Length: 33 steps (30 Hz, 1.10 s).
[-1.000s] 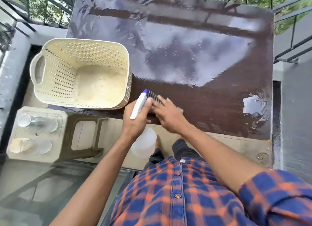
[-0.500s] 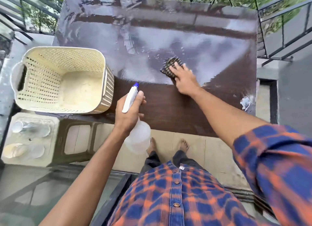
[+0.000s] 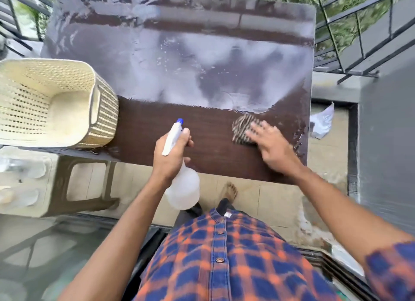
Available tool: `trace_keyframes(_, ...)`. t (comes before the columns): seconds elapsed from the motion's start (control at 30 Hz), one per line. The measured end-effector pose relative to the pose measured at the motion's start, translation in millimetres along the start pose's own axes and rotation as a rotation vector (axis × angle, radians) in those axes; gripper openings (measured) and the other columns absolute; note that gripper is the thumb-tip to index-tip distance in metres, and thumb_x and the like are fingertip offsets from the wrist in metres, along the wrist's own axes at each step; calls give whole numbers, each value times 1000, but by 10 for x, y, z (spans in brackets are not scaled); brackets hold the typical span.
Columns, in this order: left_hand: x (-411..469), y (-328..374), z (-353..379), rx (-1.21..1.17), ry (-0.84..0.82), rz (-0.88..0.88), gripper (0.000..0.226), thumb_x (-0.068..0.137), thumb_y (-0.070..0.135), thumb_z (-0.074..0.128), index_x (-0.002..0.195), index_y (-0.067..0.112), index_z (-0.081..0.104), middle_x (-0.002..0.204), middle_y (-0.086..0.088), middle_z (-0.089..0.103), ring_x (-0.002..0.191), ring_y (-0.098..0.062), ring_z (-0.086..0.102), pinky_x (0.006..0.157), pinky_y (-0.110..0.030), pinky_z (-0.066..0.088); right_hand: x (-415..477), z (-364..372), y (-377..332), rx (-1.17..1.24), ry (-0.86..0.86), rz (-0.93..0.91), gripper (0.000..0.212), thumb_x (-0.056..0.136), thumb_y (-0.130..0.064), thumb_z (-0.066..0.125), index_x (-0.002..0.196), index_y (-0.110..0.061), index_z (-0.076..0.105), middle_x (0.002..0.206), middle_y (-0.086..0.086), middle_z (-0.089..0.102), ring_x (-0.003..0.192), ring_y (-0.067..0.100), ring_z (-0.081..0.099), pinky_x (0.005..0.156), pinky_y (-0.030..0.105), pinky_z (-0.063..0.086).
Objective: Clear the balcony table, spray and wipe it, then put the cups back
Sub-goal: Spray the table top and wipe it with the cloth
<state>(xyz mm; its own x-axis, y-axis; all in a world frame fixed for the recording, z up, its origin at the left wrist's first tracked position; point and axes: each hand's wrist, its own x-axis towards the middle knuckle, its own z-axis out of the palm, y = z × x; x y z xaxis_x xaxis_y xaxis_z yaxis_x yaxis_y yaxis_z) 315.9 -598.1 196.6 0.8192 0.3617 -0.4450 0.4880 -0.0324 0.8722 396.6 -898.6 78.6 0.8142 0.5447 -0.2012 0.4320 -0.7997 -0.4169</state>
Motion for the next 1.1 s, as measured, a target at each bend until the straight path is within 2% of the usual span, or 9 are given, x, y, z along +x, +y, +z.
trace_keyframes(0.1,-27,61,177,8,-12,6,23,100,34,58,88,16,65,84,-2,67,85,-8,66,56,-28,52,620,-327,170,23,113,221,61,93,2,46,149,-22,47,161,4,35,149,38,26,120,58,22)
trace_keyframes(0.2,-45,106,335,7,-19,14,24,100,34,58,88,15,65,84,-2,67,84,-8,66,55,-27,51,1004,-360,-160,37,90,225,64,93,-3,47,152,-24,41,164,2,28,152,36,20,122,47,17)
trace_keyframes(0.33,-15,165,520,6,-26,7,24,99,35,59,91,14,67,84,-3,67,84,-8,65,56,-29,51,497,40,-668,-7,14,-104,70,86,1,50,151,-24,44,162,2,33,149,35,27,118,51,24)
trace_keyframes(0.4,10,194,599,6,-38,19,24,101,33,59,91,11,66,84,-4,67,82,-9,65,57,-29,51,-73,268,-632,-10,-32,-268,72,79,0,53,147,-24,51,159,1,39,147,33,34,115,52,29)
trace_keyframes(0.47,28,222,669,8,-50,12,25,101,32,57,90,12,65,84,-4,66,82,-9,65,55,-28,51,-625,353,-374,-22,-76,-295,68,83,-6,51,147,-26,50,159,-3,38,148,28,33,117,50,28)
trace_keyframes(0.6,77,287,770,6,-61,-10,23,100,34,59,87,16,65,82,0,66,82,-9,65,53,-27,50,-936,112,337,5,46,-8,70,85,-3,44,150,-30,45,160,-4,37,150,26,29,117,52,31)
trace_keyframes(0.83,107,381,1014,36,-136,35,29,92,44,59,86,17,66,84,-3,67,89,-14,67,56,-28,53,494,-563,1039,76,185,340,60,90,-7,38,148,-22,49,160,4,38,148,37,30,118,53,29)
trace_keyframes(0.93,122,422,1082,42,-161,39,31,90,47,59,85,17,67,84,-2,68,91,-17,68,58,-29,53,509,-534,939,88,215,415,59,94,-6,44,150,-24,46,161,0,35,149,31,27,122,43,25)
trace_keyframes(1.1,140,414,1161,62,-186,34,27,93,44,59,85,19,67,84,0,69,90,-15,69,58,-29,53,-516,-65,390,137,308,476,55,101,-14,45,154,-21,38,163,1,30,151,30,22,124,38,21)
